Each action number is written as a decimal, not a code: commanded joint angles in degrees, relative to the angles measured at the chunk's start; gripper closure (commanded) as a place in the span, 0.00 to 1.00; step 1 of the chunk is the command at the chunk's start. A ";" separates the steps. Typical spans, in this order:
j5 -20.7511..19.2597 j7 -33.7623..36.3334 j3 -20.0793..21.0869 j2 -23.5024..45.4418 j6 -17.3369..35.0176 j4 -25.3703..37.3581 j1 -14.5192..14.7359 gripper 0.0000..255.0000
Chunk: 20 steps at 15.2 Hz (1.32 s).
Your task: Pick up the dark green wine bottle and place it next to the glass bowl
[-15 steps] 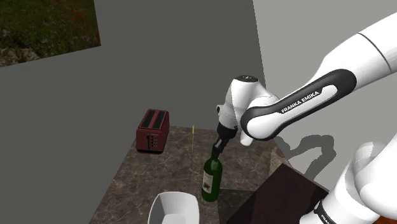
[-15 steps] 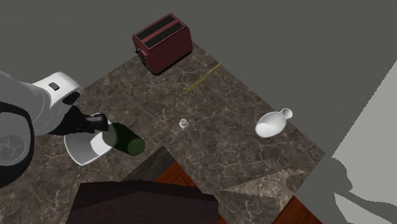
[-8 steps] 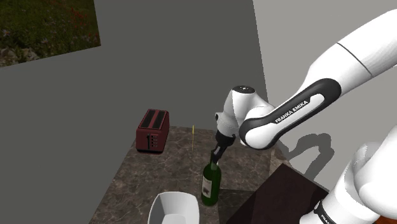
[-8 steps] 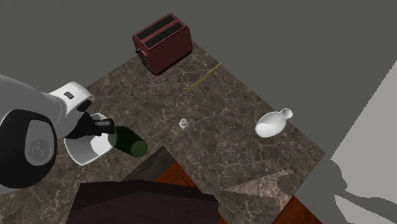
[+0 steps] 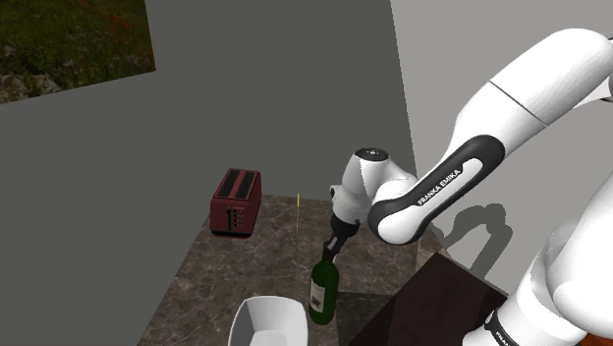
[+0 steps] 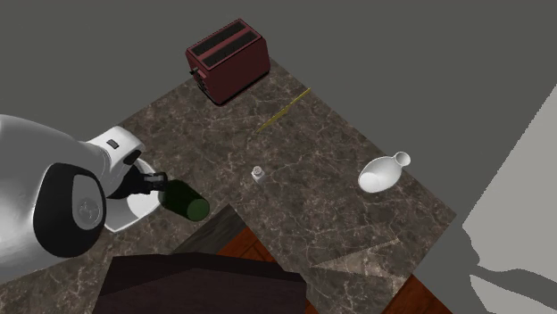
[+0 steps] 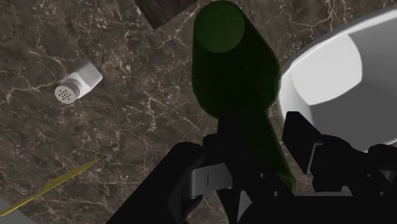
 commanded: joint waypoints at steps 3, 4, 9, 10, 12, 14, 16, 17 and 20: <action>-0.28 0.20 -0.04 0.29 0.27 0.07 -0.02 1.00; -0.28 0.20 -0.04 0.29 0.27 0.07 -0.02 1.00; -0.28 0.20 -0.04 0.30 0.27 0.07 -0.02 0.00; -0.28 0.20 -0.04 0.30 0.27 0.07 -0.02 0.00; 1.87 -1.35 0.31 -2.16 -1.86 -0.13 0.11 0.00; 5.22 -3.75 0.52 -6.87 -6.31 -0.18 0.63 0.00; 6.19 -4.44 0.32 -8.63 -8.11 -0.08 1.03 0.00; 6.18 -4.43 0.30 -8.62 -8.11 -0.08 1.05 0.00; 6.18 -4.43 0.30 -8.62 -8.11 -0.08 1.06 0.00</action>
